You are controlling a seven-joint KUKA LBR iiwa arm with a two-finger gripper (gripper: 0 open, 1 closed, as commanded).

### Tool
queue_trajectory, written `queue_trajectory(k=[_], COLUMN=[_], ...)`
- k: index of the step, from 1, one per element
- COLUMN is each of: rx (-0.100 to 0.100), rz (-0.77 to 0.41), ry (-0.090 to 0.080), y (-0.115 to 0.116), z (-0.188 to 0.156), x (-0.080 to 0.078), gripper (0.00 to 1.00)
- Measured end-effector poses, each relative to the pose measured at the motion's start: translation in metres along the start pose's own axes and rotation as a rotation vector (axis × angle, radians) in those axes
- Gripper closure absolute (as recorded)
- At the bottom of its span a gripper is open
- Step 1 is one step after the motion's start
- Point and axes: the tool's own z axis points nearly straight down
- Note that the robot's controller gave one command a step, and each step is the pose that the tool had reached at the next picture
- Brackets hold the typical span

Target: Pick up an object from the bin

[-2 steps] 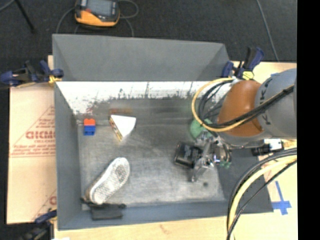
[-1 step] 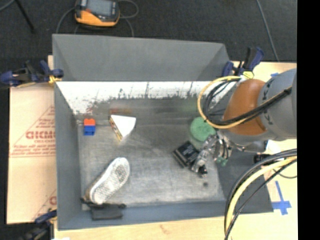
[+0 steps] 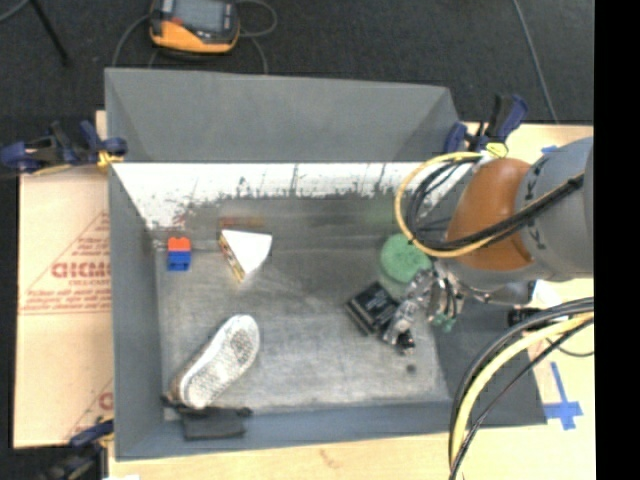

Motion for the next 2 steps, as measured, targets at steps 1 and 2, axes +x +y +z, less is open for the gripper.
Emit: queue_trajectory(k=[1, 2], rx=[0.001, 0.006], rz=[-0.001, -0.002], ry=[0.0, 0.01], y=[0.0, -0.002], z=[-0.003, -0.016], x=[0.0, 0.002], gripper=[1.0, 1.0])
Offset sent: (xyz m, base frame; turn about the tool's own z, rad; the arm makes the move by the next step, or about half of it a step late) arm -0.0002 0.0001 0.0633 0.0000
